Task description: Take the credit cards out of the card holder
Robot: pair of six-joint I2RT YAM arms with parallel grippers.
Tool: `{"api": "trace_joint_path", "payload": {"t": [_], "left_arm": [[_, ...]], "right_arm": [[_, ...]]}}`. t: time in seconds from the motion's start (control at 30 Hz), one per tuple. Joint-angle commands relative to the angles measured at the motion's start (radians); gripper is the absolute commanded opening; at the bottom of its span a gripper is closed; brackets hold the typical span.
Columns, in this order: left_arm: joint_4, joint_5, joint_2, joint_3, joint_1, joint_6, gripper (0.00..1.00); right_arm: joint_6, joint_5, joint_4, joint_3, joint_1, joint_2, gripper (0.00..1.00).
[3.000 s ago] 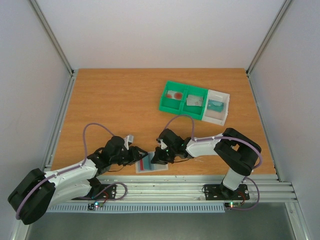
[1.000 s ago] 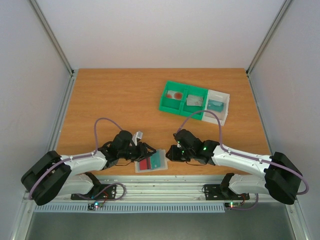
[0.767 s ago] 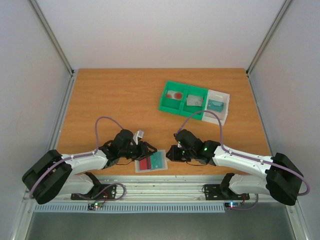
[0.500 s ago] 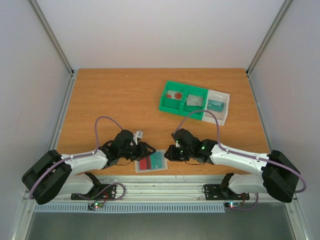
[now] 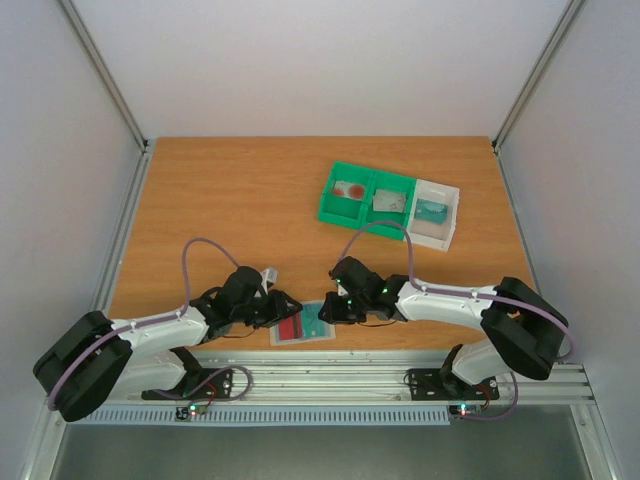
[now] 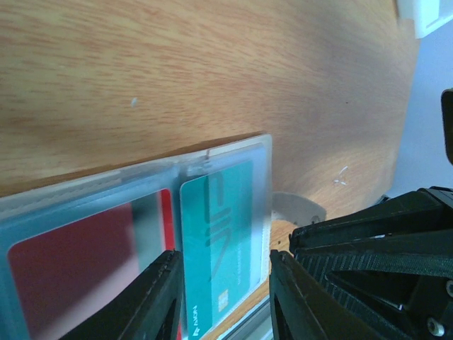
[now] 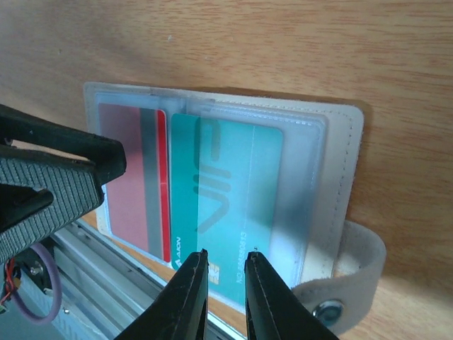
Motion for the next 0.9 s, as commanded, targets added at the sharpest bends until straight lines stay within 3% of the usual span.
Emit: {"api": "trace_joint_path", "payload": {"t": [0.0,0.63,0.87], "left_arm": [[0.014,-0.02,-0.019,-0.02,-0.002,0.005,0.35],[0.15,0.016,0.087,-0.035,-0.002,-0.028,0.37],[0.221,0.026,0.138,-0.04,-0.003,-0.049,0.33]], "right_arm": [[-0.039,0.016,-0.011,0.05,0.01,0.034,0.16],[-0.02,0.141,0.004,0.005,0.064,0.116,0.13],[0.017,0.156,0.064,-0.05,0.071,0.098,0.11]]}}
